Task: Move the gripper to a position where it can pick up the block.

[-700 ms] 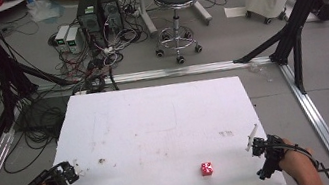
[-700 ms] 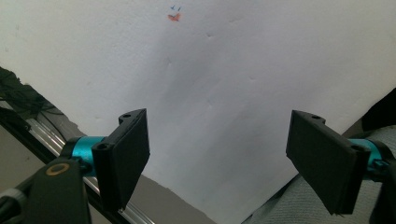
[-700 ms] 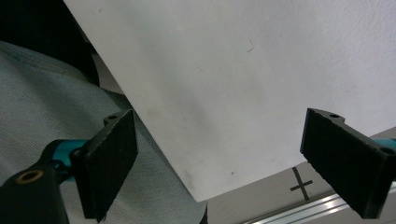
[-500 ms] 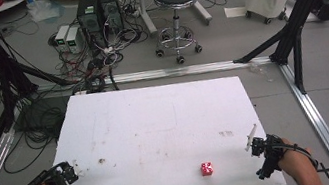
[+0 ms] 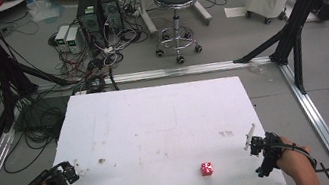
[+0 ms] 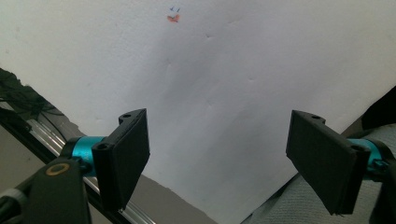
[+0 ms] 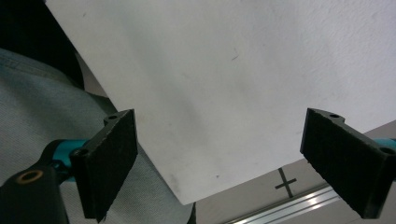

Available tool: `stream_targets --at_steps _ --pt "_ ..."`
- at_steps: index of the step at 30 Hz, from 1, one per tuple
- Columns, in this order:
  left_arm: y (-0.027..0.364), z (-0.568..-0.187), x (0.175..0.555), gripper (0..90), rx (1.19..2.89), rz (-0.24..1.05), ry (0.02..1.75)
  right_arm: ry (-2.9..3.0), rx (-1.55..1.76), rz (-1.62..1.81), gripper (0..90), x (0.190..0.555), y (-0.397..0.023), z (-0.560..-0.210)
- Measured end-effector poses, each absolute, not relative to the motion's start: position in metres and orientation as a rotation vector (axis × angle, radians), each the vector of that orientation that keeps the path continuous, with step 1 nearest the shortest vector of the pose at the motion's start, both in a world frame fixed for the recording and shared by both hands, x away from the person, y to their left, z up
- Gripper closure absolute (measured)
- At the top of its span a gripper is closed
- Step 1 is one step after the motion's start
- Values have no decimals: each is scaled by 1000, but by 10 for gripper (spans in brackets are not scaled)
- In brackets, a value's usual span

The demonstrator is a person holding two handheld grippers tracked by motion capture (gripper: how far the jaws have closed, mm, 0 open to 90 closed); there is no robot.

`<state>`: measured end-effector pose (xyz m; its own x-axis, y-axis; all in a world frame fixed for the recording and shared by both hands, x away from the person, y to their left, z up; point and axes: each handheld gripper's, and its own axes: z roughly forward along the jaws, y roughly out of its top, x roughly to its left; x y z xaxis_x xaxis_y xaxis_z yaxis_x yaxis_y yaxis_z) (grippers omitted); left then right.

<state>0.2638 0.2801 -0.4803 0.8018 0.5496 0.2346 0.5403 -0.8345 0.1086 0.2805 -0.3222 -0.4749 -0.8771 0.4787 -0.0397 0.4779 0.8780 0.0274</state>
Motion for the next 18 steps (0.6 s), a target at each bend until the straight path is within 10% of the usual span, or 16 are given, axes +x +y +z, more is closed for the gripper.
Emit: stream_targets --at_steps 18 --pt "280 -480 264 217 2950 400 895 3013 492 -69 107 288 -283 -478"
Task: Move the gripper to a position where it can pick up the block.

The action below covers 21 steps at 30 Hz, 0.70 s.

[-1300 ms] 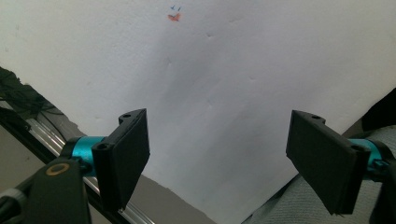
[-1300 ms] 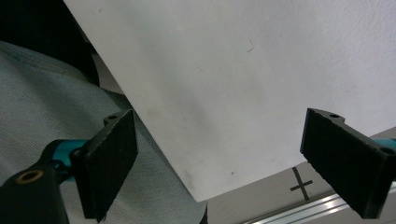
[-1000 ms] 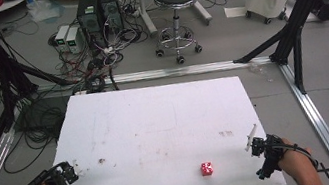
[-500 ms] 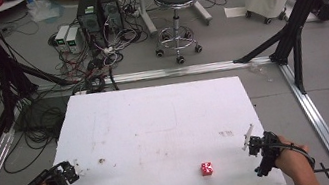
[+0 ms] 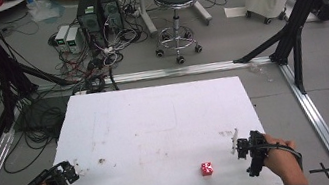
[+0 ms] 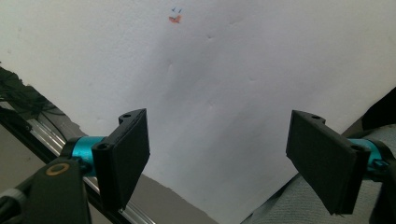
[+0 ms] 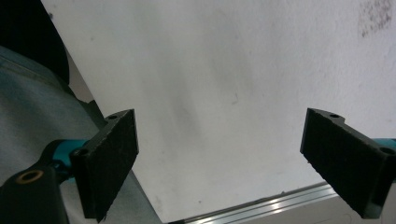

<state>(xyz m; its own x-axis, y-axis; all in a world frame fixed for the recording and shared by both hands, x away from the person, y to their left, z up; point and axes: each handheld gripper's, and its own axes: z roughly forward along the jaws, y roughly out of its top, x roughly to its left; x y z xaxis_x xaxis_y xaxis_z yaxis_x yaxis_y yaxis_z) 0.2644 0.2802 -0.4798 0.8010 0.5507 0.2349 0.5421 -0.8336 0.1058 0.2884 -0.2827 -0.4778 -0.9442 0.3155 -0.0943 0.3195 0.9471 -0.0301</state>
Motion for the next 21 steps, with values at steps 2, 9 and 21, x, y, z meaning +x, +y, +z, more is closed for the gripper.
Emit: stream_targets --at_steps 2,9,21 --pt "280 -480 264 217 2948 400 896 3014 463 -70 107 289 -277 -478" --pt "282 -480 265 217 2947 399 900 3039 378 -90 107 290 -254 -483" --pt "281 -480 265 217 2943 397 902 3061 240 -55 107 291 -231 -486"
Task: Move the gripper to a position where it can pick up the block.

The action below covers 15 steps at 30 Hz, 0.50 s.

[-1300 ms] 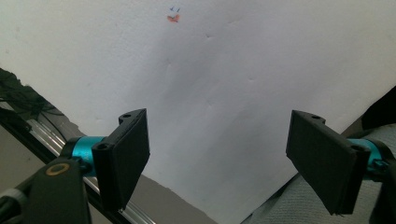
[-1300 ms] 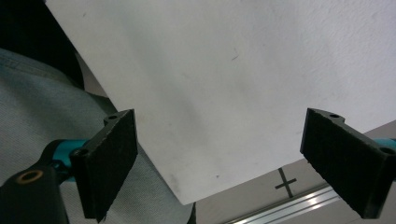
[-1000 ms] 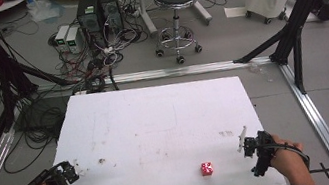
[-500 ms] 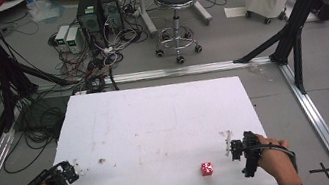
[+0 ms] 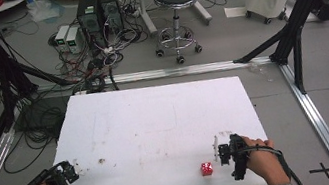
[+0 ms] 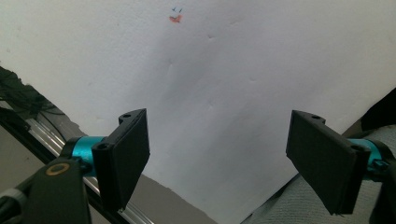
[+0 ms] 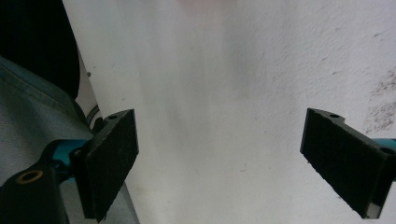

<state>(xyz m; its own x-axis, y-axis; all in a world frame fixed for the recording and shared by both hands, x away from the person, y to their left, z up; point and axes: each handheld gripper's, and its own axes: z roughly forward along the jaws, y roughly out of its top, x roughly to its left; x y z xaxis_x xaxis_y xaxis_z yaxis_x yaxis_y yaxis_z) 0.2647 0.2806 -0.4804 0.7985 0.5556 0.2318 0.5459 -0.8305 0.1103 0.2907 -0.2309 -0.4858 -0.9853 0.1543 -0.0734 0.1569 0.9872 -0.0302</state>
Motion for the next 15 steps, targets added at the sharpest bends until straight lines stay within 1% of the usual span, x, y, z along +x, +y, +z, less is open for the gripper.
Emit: stream_targets --at_steps 15 --pt "280 -481 265 217 2944 400 906 3058 159 26 107 288 -207 -479"
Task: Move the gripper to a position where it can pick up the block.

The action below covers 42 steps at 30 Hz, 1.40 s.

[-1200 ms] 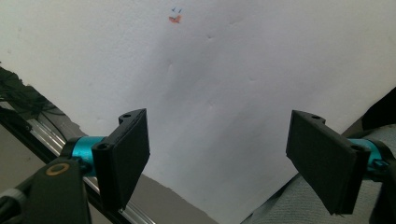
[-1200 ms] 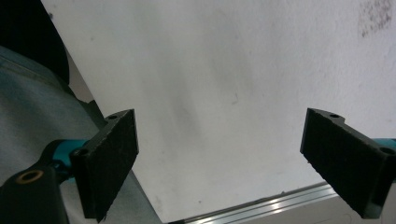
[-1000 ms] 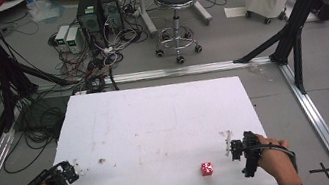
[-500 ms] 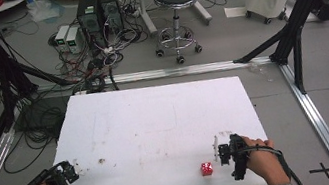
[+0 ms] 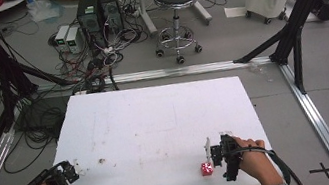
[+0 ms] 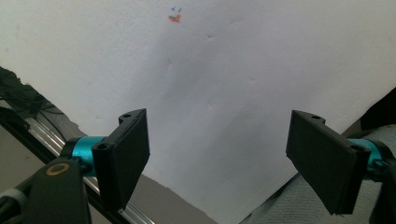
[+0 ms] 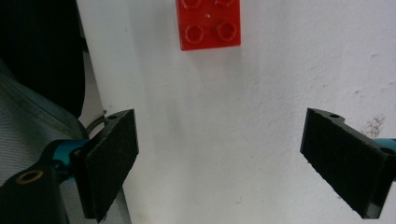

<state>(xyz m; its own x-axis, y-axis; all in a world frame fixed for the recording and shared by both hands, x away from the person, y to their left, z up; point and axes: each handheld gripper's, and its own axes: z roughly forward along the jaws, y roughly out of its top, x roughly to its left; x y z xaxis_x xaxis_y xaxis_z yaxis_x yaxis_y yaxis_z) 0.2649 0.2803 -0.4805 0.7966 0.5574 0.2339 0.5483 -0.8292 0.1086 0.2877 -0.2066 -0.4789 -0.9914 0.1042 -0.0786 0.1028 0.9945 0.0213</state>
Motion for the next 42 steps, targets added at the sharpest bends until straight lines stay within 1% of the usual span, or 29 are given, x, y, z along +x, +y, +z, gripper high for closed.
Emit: stream_targets --at_steps 3,6,16,34,42 --pt "280 -481 265 217 2945 396 907 3060 151 65 107 287 -202 -477" --pt "280 -480 265 217 2944 395 905 3057 135 24 107 286 -197 -476" --pt "279 -481 265 217 2948 390 905 3051 93 41 107 284 -184 -472" --pt "279 -481 264 217 2949 395 902 3083 30 13 107 289 -159 -505" --pt "280 -481 264 217 2950 388 906 3095 35 9 107 293 -157 -519"
